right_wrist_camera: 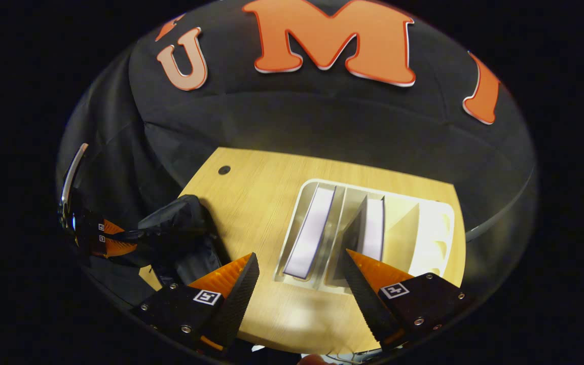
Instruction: Open the schoolbag, grab two books from the bookshelf and put them into the schoolbag.
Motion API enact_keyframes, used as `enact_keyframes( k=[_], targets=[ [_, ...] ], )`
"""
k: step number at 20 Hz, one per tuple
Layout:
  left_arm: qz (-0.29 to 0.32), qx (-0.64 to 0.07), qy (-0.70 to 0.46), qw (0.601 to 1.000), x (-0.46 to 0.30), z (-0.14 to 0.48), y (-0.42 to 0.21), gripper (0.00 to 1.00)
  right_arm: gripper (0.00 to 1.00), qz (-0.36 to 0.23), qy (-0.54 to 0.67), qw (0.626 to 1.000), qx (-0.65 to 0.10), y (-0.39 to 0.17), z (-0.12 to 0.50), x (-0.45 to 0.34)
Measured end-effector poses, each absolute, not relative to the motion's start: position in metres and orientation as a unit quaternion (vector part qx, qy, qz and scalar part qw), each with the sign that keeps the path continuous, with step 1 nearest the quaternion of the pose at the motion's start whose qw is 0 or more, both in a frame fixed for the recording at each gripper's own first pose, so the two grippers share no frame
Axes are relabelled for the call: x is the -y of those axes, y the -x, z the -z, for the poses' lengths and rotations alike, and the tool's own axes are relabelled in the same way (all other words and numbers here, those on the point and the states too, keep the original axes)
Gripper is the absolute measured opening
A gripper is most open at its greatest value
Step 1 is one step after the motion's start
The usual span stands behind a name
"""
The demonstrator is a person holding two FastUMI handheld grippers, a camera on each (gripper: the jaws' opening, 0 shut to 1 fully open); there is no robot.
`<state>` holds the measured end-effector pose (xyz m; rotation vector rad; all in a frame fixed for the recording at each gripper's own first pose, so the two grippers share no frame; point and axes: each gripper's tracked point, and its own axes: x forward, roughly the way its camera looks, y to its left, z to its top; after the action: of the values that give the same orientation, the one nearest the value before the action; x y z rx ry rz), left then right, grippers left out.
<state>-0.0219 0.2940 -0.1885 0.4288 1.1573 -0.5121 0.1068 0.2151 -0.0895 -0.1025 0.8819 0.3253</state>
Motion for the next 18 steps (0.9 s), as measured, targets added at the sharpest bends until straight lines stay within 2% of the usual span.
enact_keyframes(
  k=[5,7,9,14,17,18],
  targets=[
    [0.259,-0.531,-0.204,0.781,-0.293,0.192,0.011,0.05,0.98,-0.113,0.013,0.866,-0.488,-0.131,0.109,-0.220],
    [0.260,-0.532,-0.198,0.781,-0.293,0.194,0.009,0.05,0.98,-0.124,-0.020,0.848,-0.516,-0.147,0.116,-0.228],
    [0.265,-0.530,-0.191,0.783,-0.288,0.197,0.006,0.05,0.98,-0.104,-0.041,0.834,-0.541,-0.159,0.124,-0.225],
    [0.265,-0.529,-0.189,0.784,-0.294,0.201,0.001,0.05,0.97,-0.066,-0.013,0.824,-0.563,-0.180,0.139,-0.212],
    [0.267,-0.532,-0.179,0.783,-0.292,0.205,0.003,0.05,0.85,-0.060,-0.021,0.815,-0.577,-0.184,0.143,-0.213],
    [0.266,-0.534,-0.177,0.783,-0.292,0.206,0.002,0.05,0.77,-0.056,-0.018,0.813,-0.580,-0.186,0.146,-0.213]
  ],
)
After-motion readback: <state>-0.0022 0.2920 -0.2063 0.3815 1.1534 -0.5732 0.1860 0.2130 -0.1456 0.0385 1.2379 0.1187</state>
